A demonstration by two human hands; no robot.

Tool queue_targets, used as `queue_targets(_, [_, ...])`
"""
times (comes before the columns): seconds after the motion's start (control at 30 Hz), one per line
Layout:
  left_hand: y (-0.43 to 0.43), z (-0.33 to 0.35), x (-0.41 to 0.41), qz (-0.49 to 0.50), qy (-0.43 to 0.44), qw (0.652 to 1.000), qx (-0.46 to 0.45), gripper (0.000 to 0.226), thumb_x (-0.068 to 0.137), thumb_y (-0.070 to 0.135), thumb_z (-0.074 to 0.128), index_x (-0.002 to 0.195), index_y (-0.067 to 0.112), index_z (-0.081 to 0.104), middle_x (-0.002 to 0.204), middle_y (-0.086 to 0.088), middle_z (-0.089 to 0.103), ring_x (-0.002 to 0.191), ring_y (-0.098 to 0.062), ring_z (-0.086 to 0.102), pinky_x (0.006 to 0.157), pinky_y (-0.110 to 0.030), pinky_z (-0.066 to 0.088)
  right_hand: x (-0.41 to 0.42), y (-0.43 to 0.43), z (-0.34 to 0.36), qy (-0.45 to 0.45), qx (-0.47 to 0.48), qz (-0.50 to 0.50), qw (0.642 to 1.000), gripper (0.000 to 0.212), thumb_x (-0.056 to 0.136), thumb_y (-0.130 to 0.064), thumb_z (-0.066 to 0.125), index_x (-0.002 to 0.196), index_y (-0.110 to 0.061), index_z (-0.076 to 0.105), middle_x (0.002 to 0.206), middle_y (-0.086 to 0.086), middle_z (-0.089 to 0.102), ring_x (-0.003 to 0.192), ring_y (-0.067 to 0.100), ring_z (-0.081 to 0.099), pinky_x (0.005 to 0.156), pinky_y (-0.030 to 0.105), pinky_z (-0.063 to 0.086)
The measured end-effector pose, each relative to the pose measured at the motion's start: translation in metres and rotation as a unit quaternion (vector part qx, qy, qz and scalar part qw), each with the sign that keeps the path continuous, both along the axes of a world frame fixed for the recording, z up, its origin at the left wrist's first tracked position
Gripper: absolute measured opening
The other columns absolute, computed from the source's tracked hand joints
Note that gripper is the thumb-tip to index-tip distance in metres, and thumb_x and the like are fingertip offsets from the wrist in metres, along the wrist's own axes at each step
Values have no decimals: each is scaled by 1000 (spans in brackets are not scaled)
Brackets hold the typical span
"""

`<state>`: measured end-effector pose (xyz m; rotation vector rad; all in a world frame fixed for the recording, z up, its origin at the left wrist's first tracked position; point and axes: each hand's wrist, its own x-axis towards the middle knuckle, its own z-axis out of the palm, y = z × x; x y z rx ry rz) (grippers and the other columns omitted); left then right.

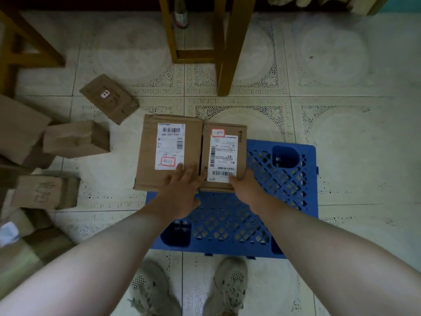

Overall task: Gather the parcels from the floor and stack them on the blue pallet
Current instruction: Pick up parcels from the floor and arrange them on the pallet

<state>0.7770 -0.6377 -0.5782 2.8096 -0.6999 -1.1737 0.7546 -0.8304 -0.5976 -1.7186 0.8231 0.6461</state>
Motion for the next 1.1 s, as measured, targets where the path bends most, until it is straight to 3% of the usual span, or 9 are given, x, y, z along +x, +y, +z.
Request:
queue_targets(0.17, [16, 21, 2, 89, 46, 995, 6, 72, 93, 47, 45, 151, 25, 8, 158, 0, -16, 145, -24, -12, 115, -47, 7, -10, -2, 19, 14, -35, 24, 999, 66, 96, -24, 54, 147, -7, 17, 143, 8, 43, 126, 23, 45, 95, 23, 34])
queue_targets(0.37, [64, 69, -5, 224, 51, 973, -16, 78, 91, 46, 48, 150, 33, -1, 159, 2, -10, 145, -21, -9, 117, -41, 9, 0, -2, 86, 1, -116, 110, 987, 60, 97, -38, 46, 149, -19, 23, 152, 3, 31, 130, 23, 41, 102, 28, 36])
queue_targets(0.57, [164, 132, -28, 354, -13, 935, -11, 77, 88, 48, 54, 149, 34, 9, 159, 0, 3, 145, -26, 7, 115, -44, 20, 31, 89, 166, -24, -134, 226, 964, 66, 93, -51, 46, 149, -22, 26, 147, 2, 41, 101, 18, 56, 68, 22, 40])
queue_targets(0.63, [201, 149, -30, 374, -30, 927, -23, 76, 88, 46, 55, 149, 31, 13, 158, -5, 10, 144, -30, 13, 115, -45, 22, 37, 130, 185, -30, -146, 251, 956, 65, 94, -51, 45, 147, -18, 30, 145, 6, 43, 98, 19, 56, 70, 26, 43])
queue_targets(0.73, [262, 168, -43, 386, -30, 921, -45, 75, 89, 43, 54, 150, 26, 15, 158, -10, 12, 144, -31, 12, 115, -44, 19, 35, 192, 203, -53, -146, 279, 948, 62, 95, -48, 44, 146, -16, 32, 144, 8, 44, 121, 26, 50, 89, 29, 41])
queue_targets(0.8, [313, 173, -67, 395, -18, 918, -40, 75, 90, 44, 53, 151, 27, 12, 158, -9, 8, 144, -31, 9, 116, -43, 16, 21, 242, 207, -42, -140, 310, 939, 65, 95, -50, 44, 149, -19, 26, 148, 5, 39, 116, 21, 52, 78, 22, 46])
queue_targets(0.9, [395, 174, -110, 427, 2, 904, -6, 77, 90, 46, 52, 151, 25, 9, 159, -10, 4, 145, -31, 4, 117, -38, 11, -5, 325, 208, -18, -128, 341, 931, 64, 95, -50, 45, 149, -22, 25, 143, 7, 44, 76, 13, 57, 49, 20, 38])
queue_targets(1.0, [475, 179, -143, 476, 12, 879, 10, 76, 90, 47, 51, 151, 28, 9, 159, -7, 3, 145, -29, 4, 117, -41, 14, -23, 401, 211, -13, -126, 376, 918, 63, 96, -47, 46, 149, -19, 27, 148, 8, 38, 105, 18, 57, 79, 25, 46])
queue_targets(1.1, [544, 183, -175, 511, 32, 859, 16, 74, 91, 49, 49, 151, 27, 9, 159, -7, 3, 145, -29, 4, 117, -43, 15, -33, 468, 211, -4, -129, 412, 902, 65, 96, -46, 46, 149, -13, 26, 152, 9, 33, 134, 25, 38, 108, 35, 34])
